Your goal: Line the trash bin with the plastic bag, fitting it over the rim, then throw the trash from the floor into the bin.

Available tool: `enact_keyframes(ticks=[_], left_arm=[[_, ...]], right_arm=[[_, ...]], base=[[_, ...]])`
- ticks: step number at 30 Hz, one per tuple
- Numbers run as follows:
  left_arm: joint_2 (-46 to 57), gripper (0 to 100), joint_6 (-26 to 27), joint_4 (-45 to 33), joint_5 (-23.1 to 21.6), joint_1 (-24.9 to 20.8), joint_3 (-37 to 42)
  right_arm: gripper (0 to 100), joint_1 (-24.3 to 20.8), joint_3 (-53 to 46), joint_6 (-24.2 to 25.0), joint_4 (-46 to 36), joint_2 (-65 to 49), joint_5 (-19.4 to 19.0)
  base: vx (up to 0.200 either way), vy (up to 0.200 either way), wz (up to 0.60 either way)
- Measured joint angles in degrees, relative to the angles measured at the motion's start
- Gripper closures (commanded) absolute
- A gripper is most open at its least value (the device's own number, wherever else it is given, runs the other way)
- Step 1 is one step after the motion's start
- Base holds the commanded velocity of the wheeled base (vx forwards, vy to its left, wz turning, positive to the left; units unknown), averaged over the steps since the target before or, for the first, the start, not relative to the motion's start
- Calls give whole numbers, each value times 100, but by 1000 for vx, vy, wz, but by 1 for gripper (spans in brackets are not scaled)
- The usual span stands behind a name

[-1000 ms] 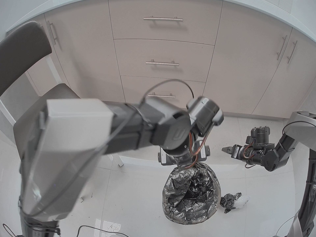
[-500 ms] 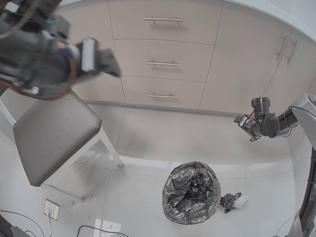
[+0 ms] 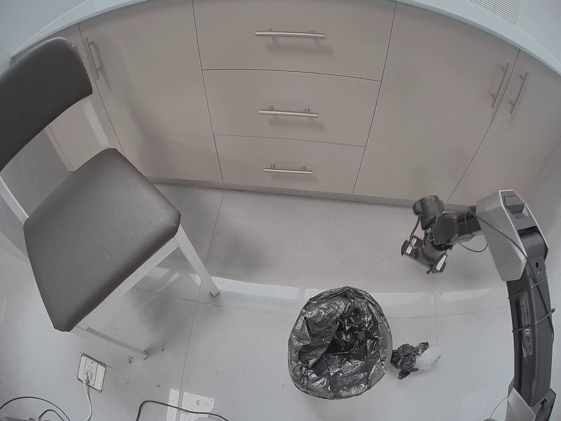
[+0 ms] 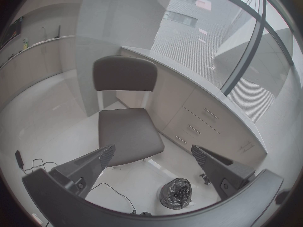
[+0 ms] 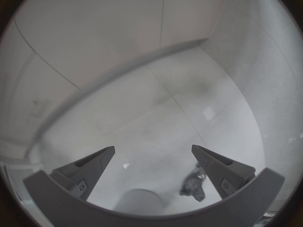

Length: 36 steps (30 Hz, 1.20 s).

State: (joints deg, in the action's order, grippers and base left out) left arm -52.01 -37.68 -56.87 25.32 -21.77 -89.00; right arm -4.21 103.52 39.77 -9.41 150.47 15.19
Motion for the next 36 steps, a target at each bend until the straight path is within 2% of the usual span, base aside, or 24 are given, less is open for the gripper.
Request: enact_keyframes(ticks=[3,7,12,15,18,24,33,36], left_arm=[[713,0,76,232,-208,466,805],[1673,0,249,634,-705,1134,1955],[2717,0,464,1114,-1298,1897,3379],[3261,0,613,1374,-1596,2295,4223],[3738,0,758,1582,-1821,2626,4984],[4278,0,1034,1820,-2078,2978,5652],[4608,0,1236,1913,-2180,3148,6061],[4642,0,1240,1915,-2185,3163,6117]], right_arm=[[0,5,227,-115,-563,488,33],[0,38,463,-334,-1048,1062,66],[0,143,690,-991,-1402,1615,84],[0,254,806,-1837,-1488,1894,-17],[0,390,909,-3029,-1445,2144,-213],[0,607,1026,-4568,-1354,2454,-742],[0,705,1100,-5979,-1284,2660,-1341],[0,649,1106,-6201,-1382,2679,-1435]], base=[[0,0,0],[0,0,0],[0,0,0],[0,0,0],[0,0,0],[0,0,0],[0,0,0],[0,0,0]])
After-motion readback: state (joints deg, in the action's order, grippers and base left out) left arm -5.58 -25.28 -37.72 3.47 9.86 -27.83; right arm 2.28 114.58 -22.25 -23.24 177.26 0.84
